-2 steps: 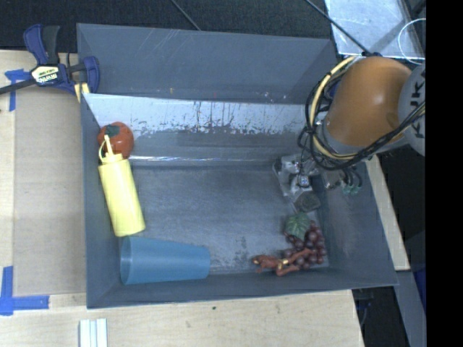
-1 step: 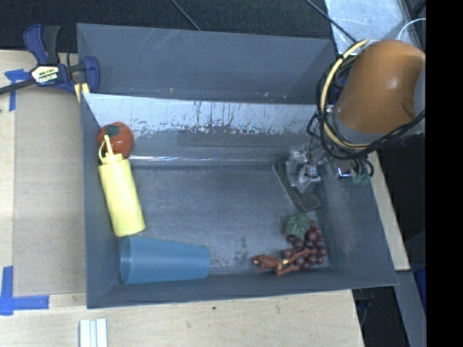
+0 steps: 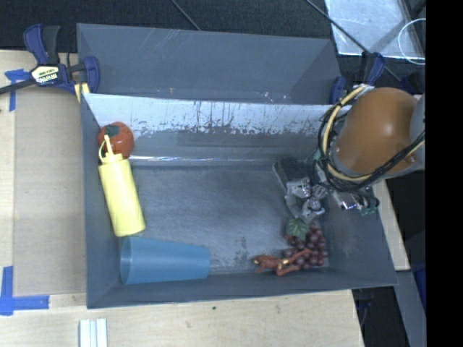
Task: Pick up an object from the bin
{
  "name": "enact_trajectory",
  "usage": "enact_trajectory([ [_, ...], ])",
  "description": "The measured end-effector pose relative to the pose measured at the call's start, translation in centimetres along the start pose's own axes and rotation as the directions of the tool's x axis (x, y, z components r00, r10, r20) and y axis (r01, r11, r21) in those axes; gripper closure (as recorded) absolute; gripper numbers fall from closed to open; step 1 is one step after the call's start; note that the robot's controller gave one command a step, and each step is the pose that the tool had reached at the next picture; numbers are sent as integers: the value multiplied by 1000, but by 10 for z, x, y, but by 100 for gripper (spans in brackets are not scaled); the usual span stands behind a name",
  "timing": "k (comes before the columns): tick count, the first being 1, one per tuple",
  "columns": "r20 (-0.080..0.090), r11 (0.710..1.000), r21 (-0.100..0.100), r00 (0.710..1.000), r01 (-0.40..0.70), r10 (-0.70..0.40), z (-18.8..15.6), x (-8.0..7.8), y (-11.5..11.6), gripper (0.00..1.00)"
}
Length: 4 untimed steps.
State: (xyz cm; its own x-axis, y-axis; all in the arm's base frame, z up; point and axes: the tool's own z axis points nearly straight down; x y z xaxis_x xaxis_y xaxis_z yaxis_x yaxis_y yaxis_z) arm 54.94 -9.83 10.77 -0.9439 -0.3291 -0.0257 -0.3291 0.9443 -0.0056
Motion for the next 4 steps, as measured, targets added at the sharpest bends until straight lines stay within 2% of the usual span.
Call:
enact_trajectory([
  [1,9,996,4,996,-84,84,-18,31,-31,100],
  [2,24,997,11,997,70,-70,28,63,1,100],
  [3,5,996,3,996,87,-87,37,66,-26,0],
  [4,5,996,3,996,87,-87,37,66,-26,0],
])
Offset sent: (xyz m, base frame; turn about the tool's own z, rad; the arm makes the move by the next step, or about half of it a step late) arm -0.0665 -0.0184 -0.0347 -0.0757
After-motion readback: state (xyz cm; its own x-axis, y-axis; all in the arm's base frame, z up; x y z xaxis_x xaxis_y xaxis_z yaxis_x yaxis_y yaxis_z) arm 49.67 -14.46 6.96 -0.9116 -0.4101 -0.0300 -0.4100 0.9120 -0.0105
